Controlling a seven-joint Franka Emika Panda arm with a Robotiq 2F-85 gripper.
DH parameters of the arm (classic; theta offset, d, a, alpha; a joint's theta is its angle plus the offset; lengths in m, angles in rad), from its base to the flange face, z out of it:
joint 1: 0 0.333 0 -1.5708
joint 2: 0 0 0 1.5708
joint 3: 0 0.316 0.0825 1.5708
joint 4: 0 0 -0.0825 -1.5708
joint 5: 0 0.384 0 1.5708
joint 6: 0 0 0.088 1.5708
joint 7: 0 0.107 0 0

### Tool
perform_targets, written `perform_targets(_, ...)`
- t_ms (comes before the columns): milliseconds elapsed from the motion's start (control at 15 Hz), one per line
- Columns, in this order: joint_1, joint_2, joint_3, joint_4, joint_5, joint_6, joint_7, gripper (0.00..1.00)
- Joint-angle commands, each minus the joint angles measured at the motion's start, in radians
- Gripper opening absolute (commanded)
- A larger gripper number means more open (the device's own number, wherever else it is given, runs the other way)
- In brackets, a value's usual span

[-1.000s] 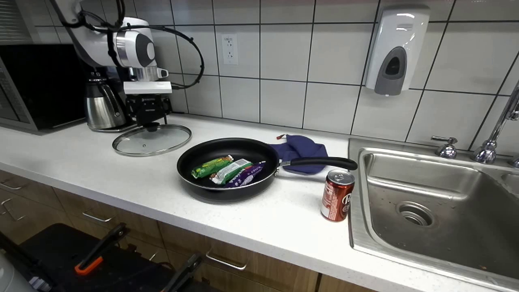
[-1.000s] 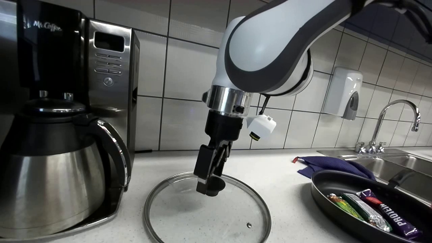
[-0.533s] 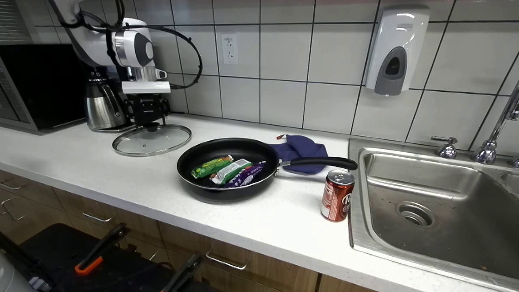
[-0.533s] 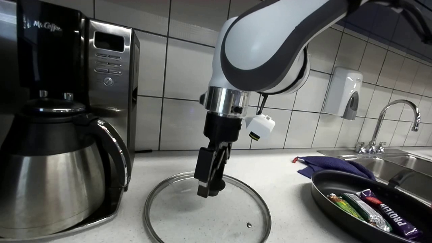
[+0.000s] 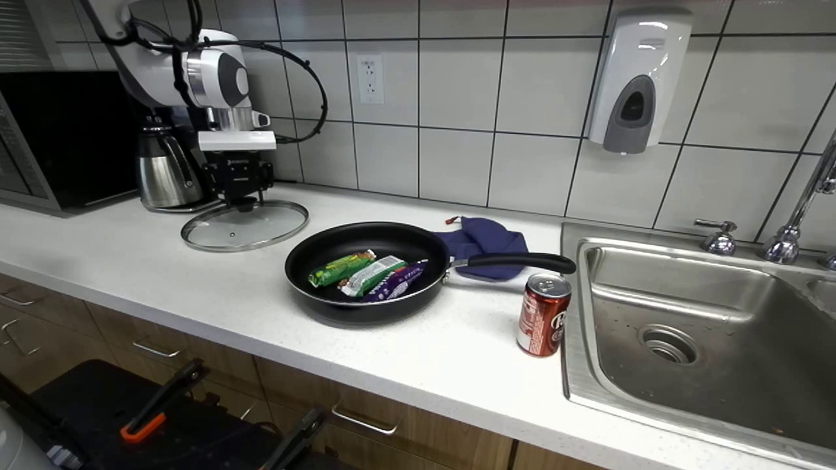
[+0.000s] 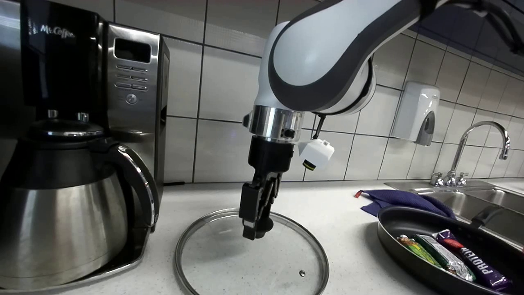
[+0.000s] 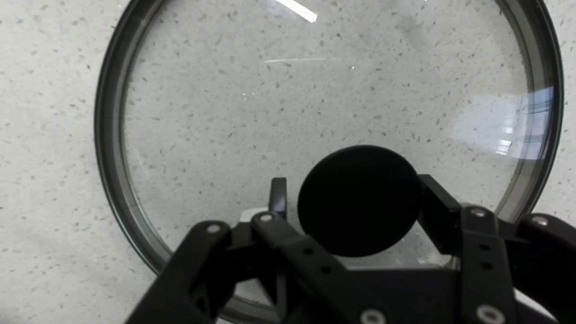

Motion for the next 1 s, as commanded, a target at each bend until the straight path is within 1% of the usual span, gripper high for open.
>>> perform_targets(0, 0.008, 0.008, -0.007, 0.031, -0.022, -0.032, 0.000, 0.42)
perform_targets(67, 0.008, 0.008, -0.006, 0.031, -0.021, -0.029, -0.001, 0.39)
perform_targets(200, -0.002, 0.011, 0.007, 0.027, -0.006, -0.018, -0.018, 0.39)
perform_targets(667, -0.002, -0.038, -0.003, -0.005, -0.018, -0.008, -0.002, 0.39)
perform_targets(933, -0.010, -0.063, 0.009, -0.030, -0.007, 0.022, -0.015, 0.39)
